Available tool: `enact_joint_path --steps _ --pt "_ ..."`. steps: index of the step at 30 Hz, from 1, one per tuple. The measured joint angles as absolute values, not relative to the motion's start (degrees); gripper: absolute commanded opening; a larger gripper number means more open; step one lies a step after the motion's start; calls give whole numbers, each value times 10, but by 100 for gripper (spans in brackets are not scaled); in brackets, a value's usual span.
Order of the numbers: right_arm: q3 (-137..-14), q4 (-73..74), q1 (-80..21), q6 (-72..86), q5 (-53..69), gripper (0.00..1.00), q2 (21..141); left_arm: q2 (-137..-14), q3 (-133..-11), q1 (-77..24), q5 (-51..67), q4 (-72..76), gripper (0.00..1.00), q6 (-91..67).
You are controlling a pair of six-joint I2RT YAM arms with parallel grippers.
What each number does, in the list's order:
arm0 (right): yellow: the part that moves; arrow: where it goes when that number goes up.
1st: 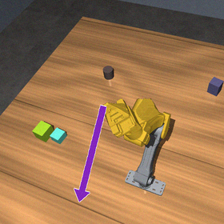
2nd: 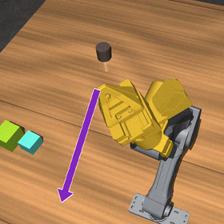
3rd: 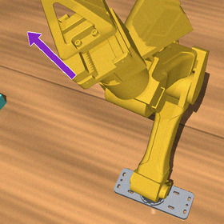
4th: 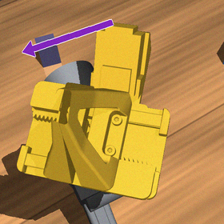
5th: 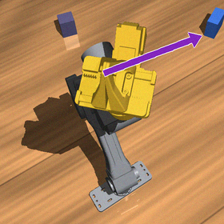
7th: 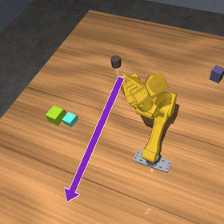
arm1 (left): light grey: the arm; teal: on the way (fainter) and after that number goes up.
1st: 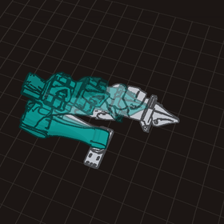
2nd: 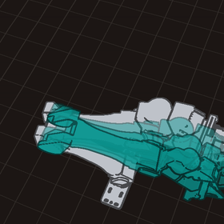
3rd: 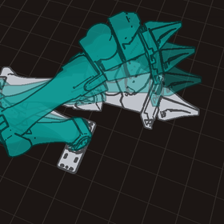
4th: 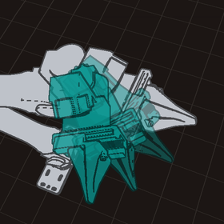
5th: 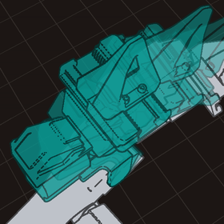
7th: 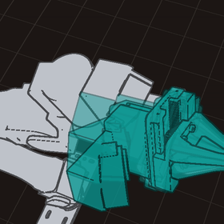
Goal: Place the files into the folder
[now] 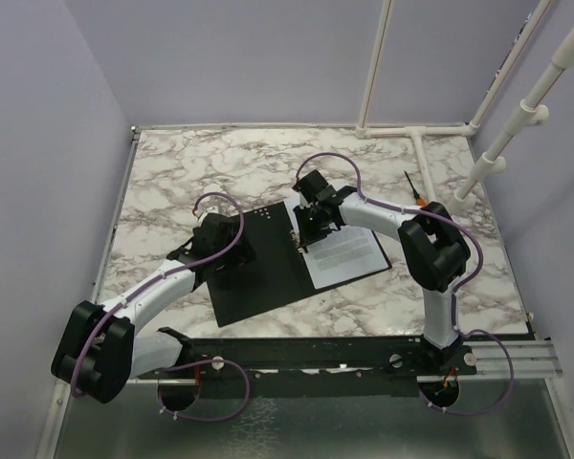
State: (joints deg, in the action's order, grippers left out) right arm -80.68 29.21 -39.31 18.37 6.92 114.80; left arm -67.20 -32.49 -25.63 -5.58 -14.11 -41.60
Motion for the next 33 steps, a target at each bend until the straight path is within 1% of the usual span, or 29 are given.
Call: enact_joint_path --steps 5,11,24,33 --pt "-803 291 -393 184 69 24 1145 -672 -323 -256 -56 -140 94 -416" --pt "-793 292 -393 186 68 25 1124 -672 -323 -256 -56 -138 94 -416" --pt "-789 298 -398 187 41 27 1047 -672 -323 -256 -57 -138 93 -416" --pt "-832 321 -435 190 24 29 1044 -681 -331 -291 -95 -171 93 -413"
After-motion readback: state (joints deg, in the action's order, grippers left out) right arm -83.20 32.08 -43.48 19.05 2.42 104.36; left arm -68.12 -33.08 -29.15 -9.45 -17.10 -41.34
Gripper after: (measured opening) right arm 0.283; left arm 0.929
